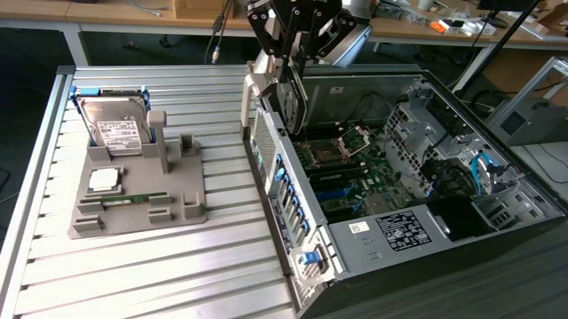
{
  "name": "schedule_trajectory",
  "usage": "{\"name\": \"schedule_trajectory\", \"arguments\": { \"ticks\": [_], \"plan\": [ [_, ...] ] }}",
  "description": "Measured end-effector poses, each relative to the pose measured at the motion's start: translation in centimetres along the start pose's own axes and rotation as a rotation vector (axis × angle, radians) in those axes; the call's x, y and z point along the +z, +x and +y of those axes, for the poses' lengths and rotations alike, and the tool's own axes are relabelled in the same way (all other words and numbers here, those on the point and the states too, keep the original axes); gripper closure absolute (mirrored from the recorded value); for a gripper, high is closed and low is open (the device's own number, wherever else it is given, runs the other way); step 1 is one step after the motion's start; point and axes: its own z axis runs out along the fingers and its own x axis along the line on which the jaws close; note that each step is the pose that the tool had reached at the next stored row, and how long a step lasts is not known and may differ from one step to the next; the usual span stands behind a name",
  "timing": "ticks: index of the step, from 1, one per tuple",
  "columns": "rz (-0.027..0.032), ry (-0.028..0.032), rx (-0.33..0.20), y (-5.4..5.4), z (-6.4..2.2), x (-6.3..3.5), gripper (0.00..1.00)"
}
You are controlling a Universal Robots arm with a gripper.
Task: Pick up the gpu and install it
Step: 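Pick up the gpu and move the gpu toward the slot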
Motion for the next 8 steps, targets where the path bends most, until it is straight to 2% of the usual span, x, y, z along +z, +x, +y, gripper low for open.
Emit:
{"name": "schedule_trajectory", "arguments": {
  "ticks": [8],
  "plan": [
    [-0.0001,0.0002,0.000,-0.53,-0.01,0.08,0.73]
  ]
}}
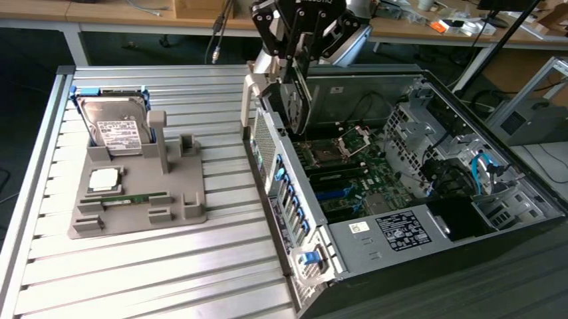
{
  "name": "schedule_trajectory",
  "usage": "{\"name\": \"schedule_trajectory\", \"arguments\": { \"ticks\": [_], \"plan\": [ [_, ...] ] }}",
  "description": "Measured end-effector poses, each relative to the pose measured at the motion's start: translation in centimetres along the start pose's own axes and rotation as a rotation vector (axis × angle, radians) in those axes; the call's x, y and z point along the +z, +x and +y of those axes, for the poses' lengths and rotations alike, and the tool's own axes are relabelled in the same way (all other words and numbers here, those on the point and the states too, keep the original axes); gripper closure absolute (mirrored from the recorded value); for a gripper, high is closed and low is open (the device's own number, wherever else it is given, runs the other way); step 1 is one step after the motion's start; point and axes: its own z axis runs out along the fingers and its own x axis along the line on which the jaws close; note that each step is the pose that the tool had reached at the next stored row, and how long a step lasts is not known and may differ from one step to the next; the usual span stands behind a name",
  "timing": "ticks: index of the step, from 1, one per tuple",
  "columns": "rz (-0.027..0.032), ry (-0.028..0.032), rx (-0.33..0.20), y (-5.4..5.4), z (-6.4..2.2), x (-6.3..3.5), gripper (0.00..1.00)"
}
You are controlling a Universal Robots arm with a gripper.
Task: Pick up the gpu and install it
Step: 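Pick up the gpu and move the gpu toward the slot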
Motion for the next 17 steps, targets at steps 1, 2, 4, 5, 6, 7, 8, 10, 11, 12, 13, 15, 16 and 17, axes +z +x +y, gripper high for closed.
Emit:
{"name": "schedule_trajectory", "arguments": {
  "ticks": [1,2,4,5,6,7,8,10,11,12,13,15,16,17],
  "plan": [
    [0.0001,0.0002,0.000,-0.05,0.00,0.00,0.73],
    [0.0001,0.0003,0.000,-0.11,0.00,0.01,0.73],
    [0.0001,0.0003,0.000,-0.21,0.00,0.03,0.73],
    [0.0000,0.0004,0.000,-0.26,0.00,0.03,0.73],
    [0.0001,0.0004,0.000,-0.31,0.00,0.04,0.73],
    [0.0000,0.0005,0.000,-0.37,0.00,0.05,0.73],
    [0.0000,0.0006,0.000,-0.46,0.00,0.06,0.73],
    [0.0000,0.0006,0.000,-0.54,-0.01,0.08,0.73],
    [0.0000,0.0008,0.000,-0.60,-0.01,0.08,0.73],
    [0.0000,0.0008,0.000,-0.64,-0.01,0.09,0.73],
    [0.0000,0.0008,0.000,-0.69,-0.01,0.10,0.73],
    [0.0000,0.0009,0.000,-0.79,-0.01,0.12,0.73],
    [0.0000,0.0009,0.000,-0.83,-0.01,0.13,0.73],
    [0.0000,0.0010,0.000,-0.87,-0.02,0.13,0.73]
  ]
}}
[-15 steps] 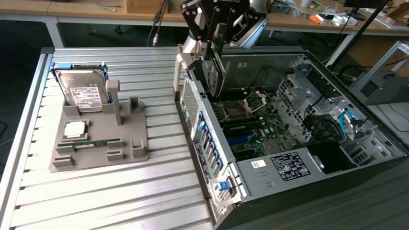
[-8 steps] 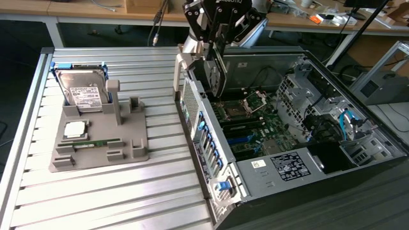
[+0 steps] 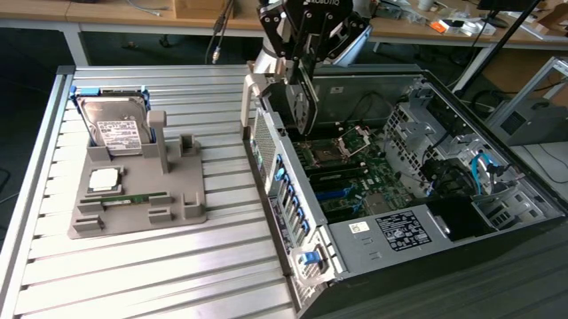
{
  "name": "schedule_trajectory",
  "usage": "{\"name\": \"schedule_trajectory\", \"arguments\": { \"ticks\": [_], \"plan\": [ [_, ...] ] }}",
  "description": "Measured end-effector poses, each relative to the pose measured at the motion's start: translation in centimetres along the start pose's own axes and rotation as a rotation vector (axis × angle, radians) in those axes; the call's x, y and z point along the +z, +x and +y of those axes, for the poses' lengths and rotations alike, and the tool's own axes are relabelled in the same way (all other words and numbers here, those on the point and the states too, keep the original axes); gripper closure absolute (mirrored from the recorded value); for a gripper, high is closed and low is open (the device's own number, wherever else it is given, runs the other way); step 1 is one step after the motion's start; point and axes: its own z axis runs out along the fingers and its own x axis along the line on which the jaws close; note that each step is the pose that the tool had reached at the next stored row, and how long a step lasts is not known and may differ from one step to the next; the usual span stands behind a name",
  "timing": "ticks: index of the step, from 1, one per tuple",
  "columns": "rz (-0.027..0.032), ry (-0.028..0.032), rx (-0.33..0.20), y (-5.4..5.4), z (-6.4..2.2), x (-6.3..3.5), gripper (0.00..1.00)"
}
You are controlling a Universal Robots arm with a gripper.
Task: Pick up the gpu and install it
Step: 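Pick up the gpu and move the gpu toward the slot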
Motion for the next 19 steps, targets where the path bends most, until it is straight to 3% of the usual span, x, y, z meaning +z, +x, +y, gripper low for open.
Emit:
{"name": "schedule_trajectory", "arguments": {
  "ticks": [19],
  "plan": [
    [-0.0002,0.0019,0.000,-1.0,-0.03,0.20,0.73]
  ]
}}
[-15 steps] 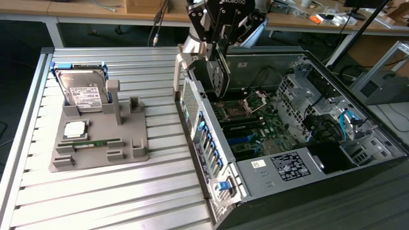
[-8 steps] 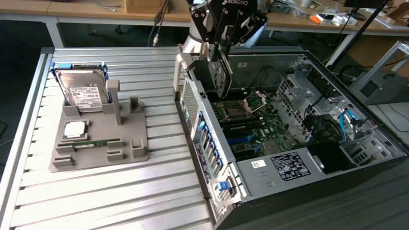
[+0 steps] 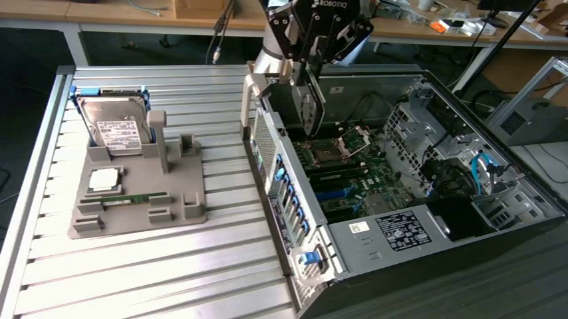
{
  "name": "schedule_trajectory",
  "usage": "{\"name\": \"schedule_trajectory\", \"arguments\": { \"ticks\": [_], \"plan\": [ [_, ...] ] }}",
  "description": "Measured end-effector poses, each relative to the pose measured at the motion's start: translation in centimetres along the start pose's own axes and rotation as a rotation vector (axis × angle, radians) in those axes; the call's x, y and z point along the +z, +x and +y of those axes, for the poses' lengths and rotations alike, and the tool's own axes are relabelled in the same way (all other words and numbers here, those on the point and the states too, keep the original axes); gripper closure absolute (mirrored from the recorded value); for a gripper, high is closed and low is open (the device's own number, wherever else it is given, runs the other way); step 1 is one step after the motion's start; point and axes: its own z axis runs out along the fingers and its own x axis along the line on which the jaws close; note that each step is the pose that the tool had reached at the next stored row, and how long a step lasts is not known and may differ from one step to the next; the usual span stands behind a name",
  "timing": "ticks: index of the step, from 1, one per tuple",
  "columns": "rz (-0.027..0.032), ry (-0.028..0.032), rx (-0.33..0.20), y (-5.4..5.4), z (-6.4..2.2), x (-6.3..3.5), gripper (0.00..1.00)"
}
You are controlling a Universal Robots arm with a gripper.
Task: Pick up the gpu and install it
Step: 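Pick up the gpu and move the gpu toward the slot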
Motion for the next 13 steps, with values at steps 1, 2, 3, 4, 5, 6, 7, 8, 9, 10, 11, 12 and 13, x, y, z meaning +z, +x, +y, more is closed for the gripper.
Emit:
{"name": "schedule_trajectory", "arguments": {
  "ticks": [1,2,3,4,5,6,7,8,9,10,11,12,13],
  "plan": [
    [-0.0001,0.0007,0.000,-0.3,-0.01,0.06,0.73],
    [0.0000,0.0009,0.000,-0.3,-0.01,0.07,0.73],
    [-0.0001,0.0010,0.000,-0.4,-0.01,0.09,0.73],
    [-0.0001,0.0014,0.000,-0.5,-0.02,0.11,0.73],
    [-0.0001,0.0017,0.000,-0.7,-0.02,0.14,0.73],
    [-0.0002,0.0023,0.000,-0.8,-0.04,0.19,0.73],
    [-0.0002,0.0028,0.000,-0.9,-0.05,0.22,0.73],
    [-0.0002,0.0030,0.000,-1.0,-0.06,0.25,0.73],
    [-0.0002,0.0034,0.000,-1.1,-0.07,0.28,0.73],
    [-0.0003,0.0038,0.000,-1.2,-0.08,0.31,0.73],
    [-0.0003,0.0041,0.000,-1.3,-0.09,0.34,0.73],
    [-0.0003,0.0043,0.000,-1.3,-0.10,0.35,0.73],
    [-0.0003,0.0045,0.000,-1.4,-0.11,0.36,0.73]
  ]
}}
